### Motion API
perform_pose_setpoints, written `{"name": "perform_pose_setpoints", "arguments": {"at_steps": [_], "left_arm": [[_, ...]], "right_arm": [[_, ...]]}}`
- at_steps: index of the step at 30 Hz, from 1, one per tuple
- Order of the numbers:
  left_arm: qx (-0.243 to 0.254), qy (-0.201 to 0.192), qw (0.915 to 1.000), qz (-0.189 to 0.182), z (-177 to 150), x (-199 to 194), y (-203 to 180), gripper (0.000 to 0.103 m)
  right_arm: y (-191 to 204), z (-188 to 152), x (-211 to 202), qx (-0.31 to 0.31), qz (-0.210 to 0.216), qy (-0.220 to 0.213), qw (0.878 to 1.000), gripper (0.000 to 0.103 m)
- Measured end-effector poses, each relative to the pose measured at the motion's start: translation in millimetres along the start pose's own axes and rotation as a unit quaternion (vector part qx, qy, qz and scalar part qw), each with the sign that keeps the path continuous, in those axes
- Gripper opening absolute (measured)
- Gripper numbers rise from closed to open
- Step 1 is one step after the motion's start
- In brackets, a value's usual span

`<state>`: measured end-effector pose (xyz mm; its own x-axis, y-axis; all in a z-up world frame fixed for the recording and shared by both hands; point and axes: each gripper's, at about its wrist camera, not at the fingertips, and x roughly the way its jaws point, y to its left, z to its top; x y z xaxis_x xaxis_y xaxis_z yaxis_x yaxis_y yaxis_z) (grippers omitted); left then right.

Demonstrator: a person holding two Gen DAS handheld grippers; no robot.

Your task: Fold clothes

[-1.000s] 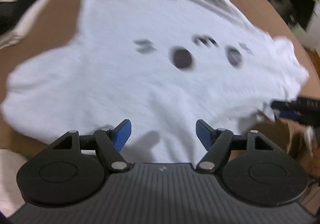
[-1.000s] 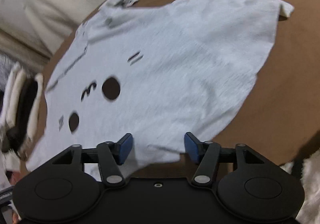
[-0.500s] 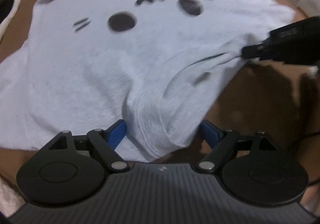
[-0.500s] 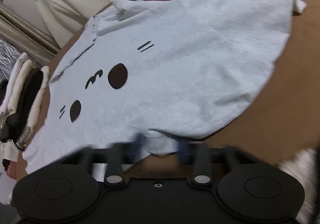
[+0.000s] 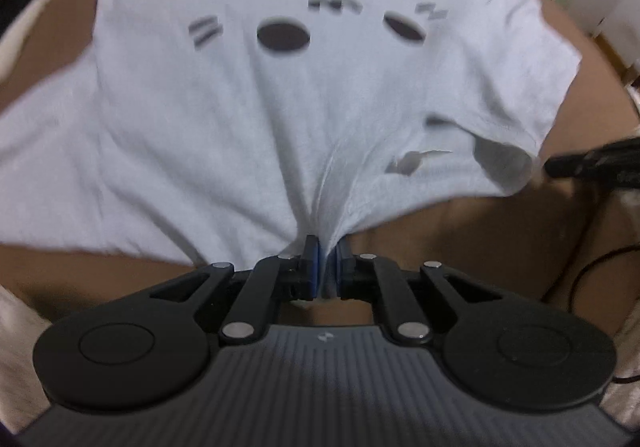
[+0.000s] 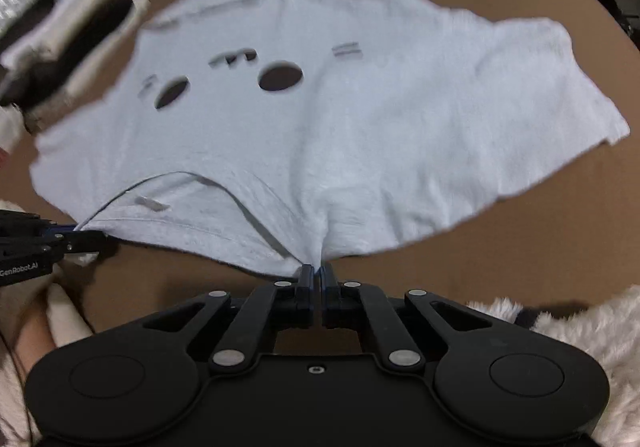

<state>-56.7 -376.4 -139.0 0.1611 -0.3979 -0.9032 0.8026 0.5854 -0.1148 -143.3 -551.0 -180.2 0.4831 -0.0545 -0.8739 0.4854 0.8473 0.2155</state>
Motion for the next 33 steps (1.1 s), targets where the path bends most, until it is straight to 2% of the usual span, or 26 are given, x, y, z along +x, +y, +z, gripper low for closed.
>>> {"name": "perform_pose_setpoints", "arguments": {"at_steps": [1,3,5,7,9,10,11,14,17,20,22,26,28,30,31,32,33], "left_arm": [[-0.006,0.006,1.0000,0.002,-1,4,-1,0.008],[-0.007,0.002,1.0000,-0.005,-1,-2,-6,0.015],[0.001,-0.009,0.9999,-0.014,1,-10,-11,0.029],[-0.003,-0.011,0.9993,-0.035,4,-18,-10,0.034],[-0.019,-0.014,0.9981,-0.056,7,-27,-5,0.034],[-0.020,-0.023,0.9980,-0.055,10,-31,-4,0.035],[-0.021,-0.032,0.9978,-0.054,13,-35,-2,0.037],[-0.002,-0.083,0.9964,-0.018,30,-47,7,0.046],[-0.006,-0.101,0.9948,0.009,53,-41,22,0.046],[-0.012,-0.108,0.9941,0.005,81,-32,32,0.046],[0.004,-0.116,0.9931,0.019,112,-24,38,0.047],[0.040,-0.146,0.9847,0.086,185,2,52,0.068],[0.048,-0.165,0.9800,0.100,221,25,64,0.068],[0.080,-0.162,0.9783,0.101,253,53,69,0.068],[0.116,-0.159,0.9756,0.099,265,69,69,0.068],[0.151,-0.155,0.9715,0.097,277,85,69,0.068],[0.183,-0.155,0.9639,0.116,287,103,68,0.068]], "right_arm": [[-2,2,-2,0.007,0.030,0.000,1.000,0.011],[-7,6,-6,0.022,0.092,0.000,0.996,0.016],[-25,6,-13,0.053,0.168,-0.011,0.984,0.036],[-37,6,-19,0.081,0.209,-0.034,0.974,0.046],[-44,6,-22,0.104,0.235,-0.051,0.965,0.046],[-47,7,-23,0.113,0.244,-0.059,0.961,0.046],[-46,8,-24,0.115,0.240,-0.070,0.961,0.046],[-39,24,-26,0.108,0.220,-0.102,0.964,0.046],[-31,57,-27,0.091,0.190,-0.130,0.969,0.048],[-15,102,-32,0.055,0.174,-0.144,0.973,0.054],[-16,132,-32,0.050,0.191,-0.145,0.969,0.057],[-35,199,-19,0.088,0.219,-0.151,0.960,0.064],[-54,237,-3,0.114,0.221,-0.151,0.957,0.068],[-71,273,18,0.129,0.221,-0.144,0.956,0.069],[-81,293,32,0.143,0.225,-0.139,0.954,0.069],[-91,311,47,0.158,0.231,-0.129,0.951,0.069],[-99,327,63,0.176,0.233,-0.116,0.949,0.069]]}}
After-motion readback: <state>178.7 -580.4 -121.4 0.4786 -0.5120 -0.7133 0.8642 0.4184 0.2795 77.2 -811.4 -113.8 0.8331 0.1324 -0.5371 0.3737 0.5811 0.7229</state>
